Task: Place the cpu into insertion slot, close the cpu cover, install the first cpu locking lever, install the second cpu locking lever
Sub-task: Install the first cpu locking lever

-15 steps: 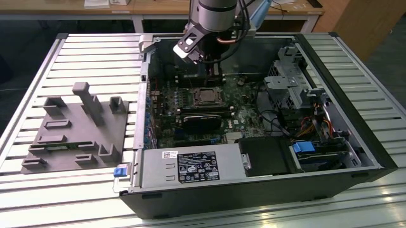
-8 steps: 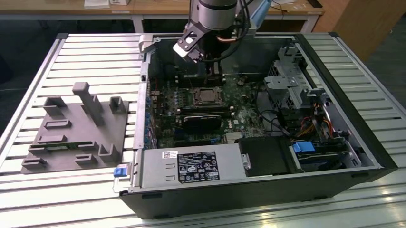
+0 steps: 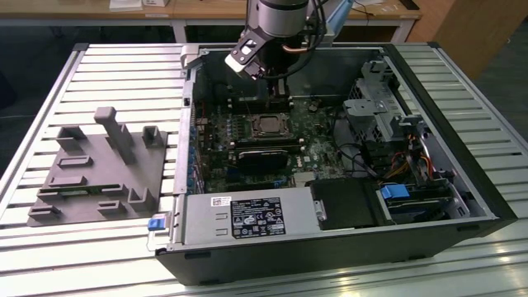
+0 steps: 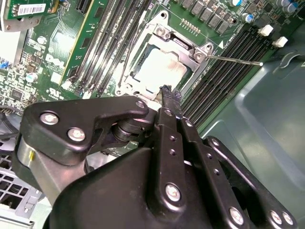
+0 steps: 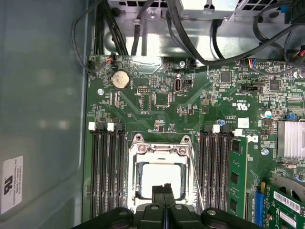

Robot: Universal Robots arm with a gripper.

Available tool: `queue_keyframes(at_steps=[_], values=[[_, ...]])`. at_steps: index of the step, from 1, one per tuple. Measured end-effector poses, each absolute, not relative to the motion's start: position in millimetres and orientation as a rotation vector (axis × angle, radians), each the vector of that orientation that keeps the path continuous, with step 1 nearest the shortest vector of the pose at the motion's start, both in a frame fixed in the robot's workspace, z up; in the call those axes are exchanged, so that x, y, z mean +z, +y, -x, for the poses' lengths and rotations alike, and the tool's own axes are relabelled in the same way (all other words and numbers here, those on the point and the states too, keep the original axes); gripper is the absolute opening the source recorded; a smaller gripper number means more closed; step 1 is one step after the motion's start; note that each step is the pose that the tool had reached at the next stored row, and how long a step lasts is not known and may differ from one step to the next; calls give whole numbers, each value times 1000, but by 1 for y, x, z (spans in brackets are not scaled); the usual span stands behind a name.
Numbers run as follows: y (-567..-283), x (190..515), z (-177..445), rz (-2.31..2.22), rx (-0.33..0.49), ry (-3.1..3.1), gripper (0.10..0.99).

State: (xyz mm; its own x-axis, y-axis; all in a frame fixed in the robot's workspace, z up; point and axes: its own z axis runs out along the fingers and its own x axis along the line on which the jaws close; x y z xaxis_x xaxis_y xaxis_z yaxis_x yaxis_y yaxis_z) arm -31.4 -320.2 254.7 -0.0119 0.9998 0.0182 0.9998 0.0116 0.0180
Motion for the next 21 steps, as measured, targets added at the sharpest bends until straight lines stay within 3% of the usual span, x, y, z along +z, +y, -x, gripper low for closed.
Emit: queue_keyframes(at_steps=[21], values=[[-320, 263, 31, 2010, -39, -2411, 106]])
